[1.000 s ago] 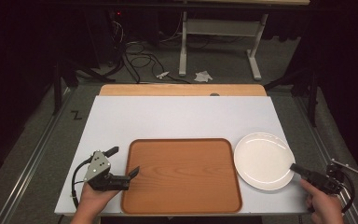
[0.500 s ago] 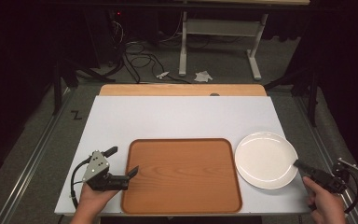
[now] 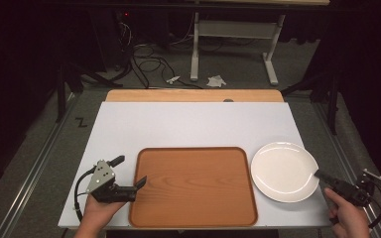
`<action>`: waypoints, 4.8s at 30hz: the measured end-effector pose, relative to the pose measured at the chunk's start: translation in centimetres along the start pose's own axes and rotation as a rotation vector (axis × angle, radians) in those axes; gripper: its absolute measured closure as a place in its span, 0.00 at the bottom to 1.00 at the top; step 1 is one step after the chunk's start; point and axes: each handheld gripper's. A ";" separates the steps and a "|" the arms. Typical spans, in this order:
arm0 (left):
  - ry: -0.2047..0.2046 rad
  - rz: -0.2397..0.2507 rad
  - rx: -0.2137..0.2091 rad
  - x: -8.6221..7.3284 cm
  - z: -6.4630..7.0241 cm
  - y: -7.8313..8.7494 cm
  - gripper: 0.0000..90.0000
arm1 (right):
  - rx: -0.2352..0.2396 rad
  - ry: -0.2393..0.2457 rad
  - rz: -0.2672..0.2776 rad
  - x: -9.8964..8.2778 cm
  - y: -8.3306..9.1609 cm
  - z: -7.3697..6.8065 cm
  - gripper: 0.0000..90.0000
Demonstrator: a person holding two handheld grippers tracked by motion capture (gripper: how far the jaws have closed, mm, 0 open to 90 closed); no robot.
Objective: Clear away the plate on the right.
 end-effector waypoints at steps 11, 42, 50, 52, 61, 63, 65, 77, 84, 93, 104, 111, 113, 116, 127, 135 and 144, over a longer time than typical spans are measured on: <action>0.000 0.016 0.003 0.1 0.1 0.2 0.02 | 0.041 -0.016 0.030 0.3 1.0 -0.5 0.99; 0.027 0.014 0.058 -0.6 0.1 2.3 0.00 | 0.209 0.092 -0.116 -1.0 -4.7 -10.1 0.99; 0.041 0.010 0.088 -1.3 0.1 3.5 0.00 | 0.231 0.114 -0.165 -1.7 -6.5 -11.2 0.99; 0.046 0.015 0.092 -1.3 0.2 3.7 0.00 | 0.235 0.121 -0.174 -1.9 -6.9 -11.5 0.99; 0.044 0.009 0.090 -1.4 0.3 3.7 0.00 | 0.235 0.153 -0.237 -3.2 -8.3 -13.3 0.99; 0.045 0.005 0.089 -1.4 0.3 3.6 0.00 | 0.232 0.163 -0.250 -3.5 -8.6 -13.9 0.99; 0.039 0.007 0.087 -1.3 0.4 3.7 0.00 | 0.226 0.177 -0.259 -3.7 -8.8 -14.3 0.99; 0.039 0.010 0.081 -1.3 0.4 3.7 0.00 | 0.227 0.200 -0.300 -5.2 -10.8 -17.1 0.99; 0.042 0.010 0.078 -1.3 0.4 3.7 0.01 | 0.231 0.225 -0.320 -6.3 -11.9 -18.7 0.99; 0.037 0.008 0.077 -1.3 0.4 3.7 0.01 | 0.208 0.264 -0.325 -6.9 -12.1 -18.8 0.99; 0.042 0.007 0.076 -1.4 0.3 3.6 0.01 | 0.175 0.306 -0.320 -6.8 -11.9 -18.4 0.99; 0.037 -0.011 0.067 -1.4 0.4 3.4 0.01 | 0.153 0.339 -0.332 -6.5 -11.5 -17.7 0.99; 0.036 -0.013 0.066 -1.4 0.4 3.3 0.01 | 0.145 0.347 -0.335 -6.5 -11.5 -17.4 0.99; 0.034 -0.016 0.063 -1.5 0.5 3.3 0.01 | 0.142 0.331 -0.340 -6.7 -11.7 -16.9 0.99; 0.033 -0.025 0.057 -1.5 0.5 3.2 0.01 | 0.067 0.406 -0.341 -7.3 -11.9 -16.6 0.97; 0.031 -0.026 0.055 -1.5 0.5 3.1 0.01 | 0.028 0.433 -0.345 -7.7 -12.1 -16.7 0.95; 0.039 -0.030 0.057 -1.5 0.5 3.1 0.01 | -0.023 0.493 -0.353 -8.1 -12.4 -16.8 0.89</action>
Point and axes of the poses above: each handheld gripper's, and its own axes: y roughly backward along the jaws, x roughly out of its top, z roughly to its right, and after that the axes turned 13 degrees about -x, right-handed
